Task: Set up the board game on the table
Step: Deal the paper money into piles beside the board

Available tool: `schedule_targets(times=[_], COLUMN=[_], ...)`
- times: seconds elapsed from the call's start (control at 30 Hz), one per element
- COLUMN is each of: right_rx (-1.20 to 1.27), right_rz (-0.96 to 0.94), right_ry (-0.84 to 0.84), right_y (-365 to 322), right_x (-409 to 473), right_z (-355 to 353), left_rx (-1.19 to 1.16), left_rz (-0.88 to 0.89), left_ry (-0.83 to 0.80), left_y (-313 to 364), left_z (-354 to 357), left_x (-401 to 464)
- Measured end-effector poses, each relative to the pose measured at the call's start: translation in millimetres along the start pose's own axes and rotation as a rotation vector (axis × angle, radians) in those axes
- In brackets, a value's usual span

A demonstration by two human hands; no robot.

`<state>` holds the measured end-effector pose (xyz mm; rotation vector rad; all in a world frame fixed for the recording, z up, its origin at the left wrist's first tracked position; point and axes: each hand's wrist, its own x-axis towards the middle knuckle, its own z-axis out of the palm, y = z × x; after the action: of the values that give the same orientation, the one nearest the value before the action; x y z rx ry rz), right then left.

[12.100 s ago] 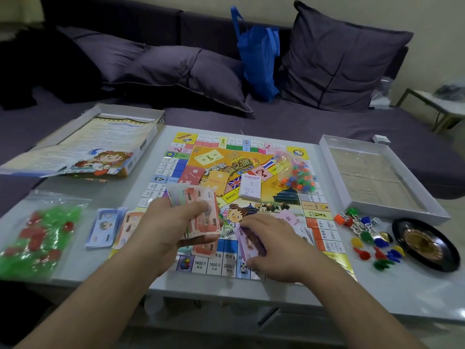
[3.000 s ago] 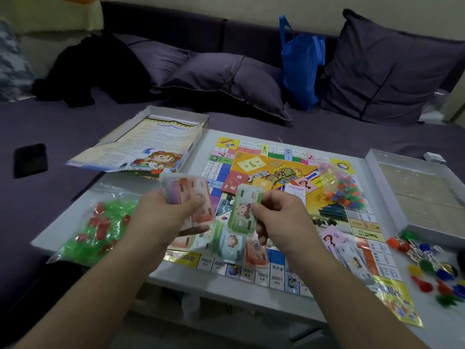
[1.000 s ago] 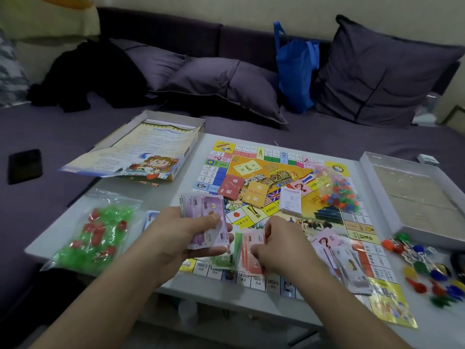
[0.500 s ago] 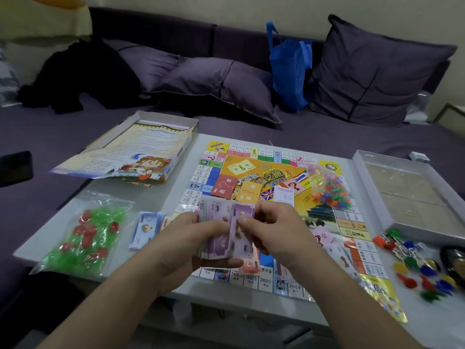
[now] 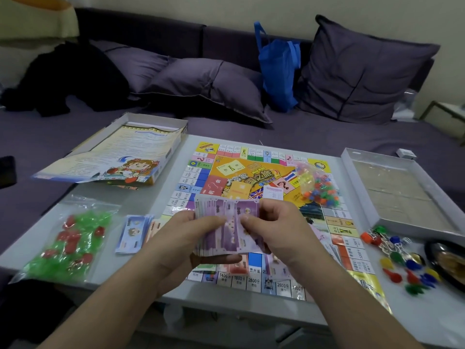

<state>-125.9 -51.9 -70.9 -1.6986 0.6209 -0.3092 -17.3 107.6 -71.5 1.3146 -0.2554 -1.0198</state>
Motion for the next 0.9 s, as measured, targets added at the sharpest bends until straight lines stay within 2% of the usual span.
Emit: schedule_targets(times=[0.1, 0.27, 0.43, 0.63, 0.9], right_rx=[0.007, -0.023, 0.041, 0.041, 0.011], right_rz=[0.009, -0.020, -0.015, 0.002, -0.031], right_ry=[-0.004, -0.037, 0.036, 0.006, 0.060], right_y=[-0.8, -0.4, -0.5, -1.7, -1.9], right_x=[-2.4, -9.5, -11.8, -20.7, -22.9], right_z=[-4.6, -6.6, -19.6, -27.3, -36.4], left_rx=[0.033, 0.138, -0.007, 0.107, -0.032], left_rz=[0.026, 0.090, 0.040, 0.108, 0.090], left_ry=[-0.008, 0.067, -0.010, 0.040, 0.003], left_y=[0.8, -2.5, 1.2, -5.0, -4.0], left_z=[3.1, 14.5, 22.5, 31.0, 34.0], left_x=[0.6, 2.3, -0.6, 0.1, -2.2])
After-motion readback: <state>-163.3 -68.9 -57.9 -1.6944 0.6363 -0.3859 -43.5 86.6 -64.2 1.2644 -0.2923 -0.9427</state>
